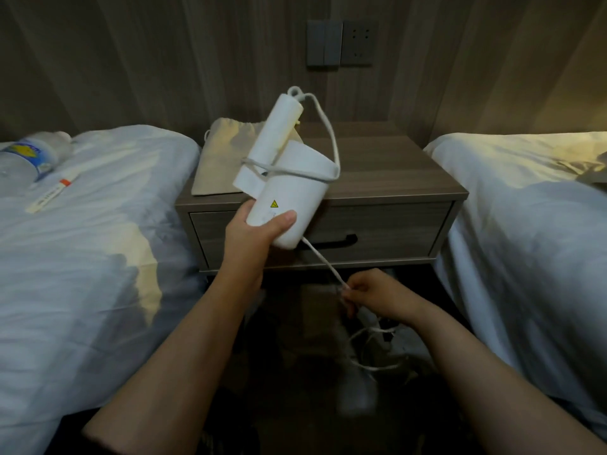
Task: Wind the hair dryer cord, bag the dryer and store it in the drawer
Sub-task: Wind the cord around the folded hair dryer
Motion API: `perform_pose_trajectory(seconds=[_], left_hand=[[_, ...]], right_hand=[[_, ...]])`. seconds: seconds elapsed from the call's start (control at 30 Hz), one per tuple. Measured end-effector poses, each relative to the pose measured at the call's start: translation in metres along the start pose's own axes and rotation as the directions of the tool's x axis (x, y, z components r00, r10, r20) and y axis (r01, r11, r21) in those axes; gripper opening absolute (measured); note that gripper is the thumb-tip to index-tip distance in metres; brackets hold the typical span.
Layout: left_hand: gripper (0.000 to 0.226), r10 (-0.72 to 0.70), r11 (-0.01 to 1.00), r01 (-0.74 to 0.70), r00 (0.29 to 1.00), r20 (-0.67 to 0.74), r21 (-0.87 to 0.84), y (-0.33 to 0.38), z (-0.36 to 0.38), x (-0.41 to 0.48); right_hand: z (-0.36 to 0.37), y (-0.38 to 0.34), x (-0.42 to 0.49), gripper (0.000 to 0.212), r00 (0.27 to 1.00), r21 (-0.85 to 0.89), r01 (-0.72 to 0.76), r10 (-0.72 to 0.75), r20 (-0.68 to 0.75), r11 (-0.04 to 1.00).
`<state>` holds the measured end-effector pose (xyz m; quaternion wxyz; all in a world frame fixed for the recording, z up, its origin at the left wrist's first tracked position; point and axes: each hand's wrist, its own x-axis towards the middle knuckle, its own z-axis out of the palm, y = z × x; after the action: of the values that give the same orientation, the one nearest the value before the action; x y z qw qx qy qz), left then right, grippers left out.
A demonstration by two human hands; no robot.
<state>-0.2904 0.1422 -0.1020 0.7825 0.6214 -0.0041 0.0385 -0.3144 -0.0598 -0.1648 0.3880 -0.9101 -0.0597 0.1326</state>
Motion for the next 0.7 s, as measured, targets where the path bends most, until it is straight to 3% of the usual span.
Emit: perform_pose_trajectory(seconds=[0.2, 0.3, 0.4, 0.53, 0.7], left_hand=[[0.052, 0.06, 0.945, -0.004, 0.985, -0.16, 0.327, 0.0, -0.005, 0.008], [0.06, 0.124, 0.859, -0.035, 0.982, -0.142, 0.51, 0.001, -0.001, 0.005], [0.063, 0.134, 0.823, -0.053, 0.986, -0.102, 0.566, -0.001, 0.004, 0.0], [0.068, 0.246, 0.747, -0.131, 0.965, -0.089, 0.652, -0.004, 0.009, -0.006], [0.07, 0.352, 0.624, -0.173, 0.933, -0.078, 0.762, -0.003, 0.008, -0.007]], right_hand=[[-0.017, -0.001, -0.006, 0.044, 0.994, -0.107, -0.078, 0.069, -0.085, 0.991], [-0.03, -0.001, -0.007, 0.033, 0.986, -0.078, -0.111, 0.1, -0.137, 0.991], [-0.042, 0.002, -0.01, 0.019, 0.974, -0.189, -0.141, 0.102, -0.201, 0.972], [-0.047, 0.013, -0.012, 0.014, 0.948, -0.429, -0.287, 0.19, -0.255, 0.857], [-0.043, 0.021, -0.013, 0.027, 0.904, -0.602, -0.42, 0.253, -0.344, 0.68]])
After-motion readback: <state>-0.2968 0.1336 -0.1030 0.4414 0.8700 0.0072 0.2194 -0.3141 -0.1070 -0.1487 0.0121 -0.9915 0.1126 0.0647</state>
